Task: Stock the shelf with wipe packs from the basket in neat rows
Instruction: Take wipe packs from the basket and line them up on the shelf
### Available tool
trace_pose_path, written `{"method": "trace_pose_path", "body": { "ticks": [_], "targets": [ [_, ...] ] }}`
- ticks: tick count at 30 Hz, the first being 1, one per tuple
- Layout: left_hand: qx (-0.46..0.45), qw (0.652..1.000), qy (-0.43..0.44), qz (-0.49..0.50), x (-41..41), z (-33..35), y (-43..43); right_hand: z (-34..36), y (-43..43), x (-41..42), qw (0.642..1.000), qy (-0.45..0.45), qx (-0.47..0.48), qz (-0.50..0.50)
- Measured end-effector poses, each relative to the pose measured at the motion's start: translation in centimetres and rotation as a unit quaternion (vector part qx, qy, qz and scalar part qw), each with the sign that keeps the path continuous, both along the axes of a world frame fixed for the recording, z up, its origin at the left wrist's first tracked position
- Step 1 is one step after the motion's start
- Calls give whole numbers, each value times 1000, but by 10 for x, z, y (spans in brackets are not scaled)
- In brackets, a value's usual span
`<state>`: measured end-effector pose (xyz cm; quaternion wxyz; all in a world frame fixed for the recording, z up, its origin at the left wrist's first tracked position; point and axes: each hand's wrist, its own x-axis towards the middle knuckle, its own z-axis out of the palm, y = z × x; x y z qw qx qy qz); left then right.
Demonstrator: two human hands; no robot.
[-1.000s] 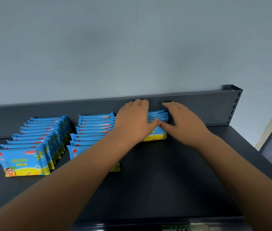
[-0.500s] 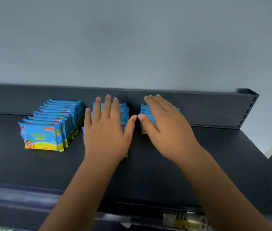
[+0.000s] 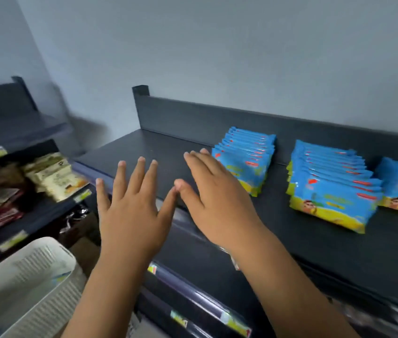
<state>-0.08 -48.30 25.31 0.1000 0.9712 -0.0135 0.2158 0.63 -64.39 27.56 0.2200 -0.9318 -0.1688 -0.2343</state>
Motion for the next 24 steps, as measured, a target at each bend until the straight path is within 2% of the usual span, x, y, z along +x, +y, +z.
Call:
{"method": "trace_pose_path", "body": {
  "ticks": [8,16,24],
  "targets": [
    [-37,984,60,162,-33,-60,206,-59,213,25,985,93,-13,147],
    [-77,948,141,274,-45,-128,311,-128,340,52,955,168,-74,233],
    [-112,914,209,328,3,-196,404,-215,436,118,914,245,-169,277]
  ]
}}
